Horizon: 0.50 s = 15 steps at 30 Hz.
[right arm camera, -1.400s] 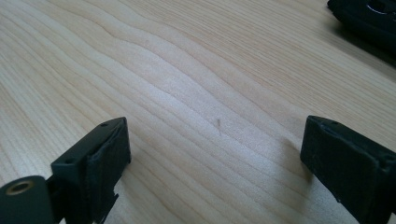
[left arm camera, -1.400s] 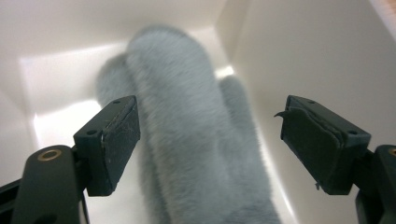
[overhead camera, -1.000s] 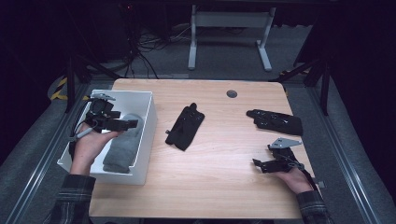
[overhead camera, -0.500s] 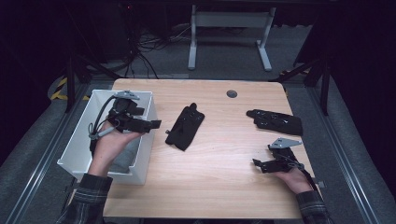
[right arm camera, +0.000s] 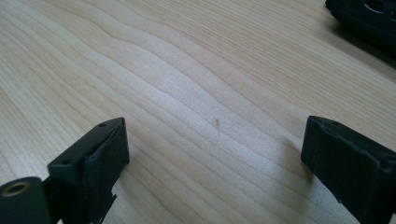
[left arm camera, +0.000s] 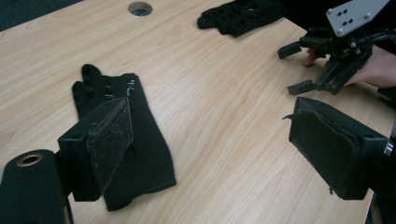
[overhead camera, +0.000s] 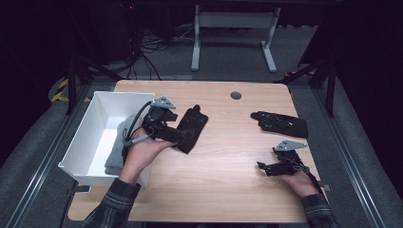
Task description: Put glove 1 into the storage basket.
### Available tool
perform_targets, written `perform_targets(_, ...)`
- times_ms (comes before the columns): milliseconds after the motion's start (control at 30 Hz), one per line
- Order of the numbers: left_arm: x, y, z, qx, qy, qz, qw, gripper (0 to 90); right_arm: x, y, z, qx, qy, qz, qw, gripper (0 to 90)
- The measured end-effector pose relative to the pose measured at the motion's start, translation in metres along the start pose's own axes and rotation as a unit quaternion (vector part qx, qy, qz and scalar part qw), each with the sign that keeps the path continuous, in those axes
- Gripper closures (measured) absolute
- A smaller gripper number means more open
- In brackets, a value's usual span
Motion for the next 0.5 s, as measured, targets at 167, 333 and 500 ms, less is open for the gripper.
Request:
perform_targets(167,-0.004,0.013,0.016,-0.011,-0.006,0.008,0.9999,14.2,0.0,0.0,0.0,-0.001,-0.001,0.001,1.0,6.6)
perform_targets(333,-0.013,0.022,0.037,-0.022,-0.014,0.016,0.9995,14.2,0.0,0.001,0.0,-0.003,-0.002,0.002,1.0,5.8)
perform_targets(500,-0.025,0.025,0.055,-0.019,-0.025,0.024,0.9992,13.7,0.0,0.001,0.001,-0.002,-0.003,0.002,1.0,5.4)
Point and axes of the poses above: each handheld gripper's, and its own axes: z roughly forward along the jaws, x roughly out of its top, y roughly to its right, the point moved 8 cm from there along z, roughly forward along the jaws, and after that the axes turned 3 degrees about -z, right-handed, at the moved point
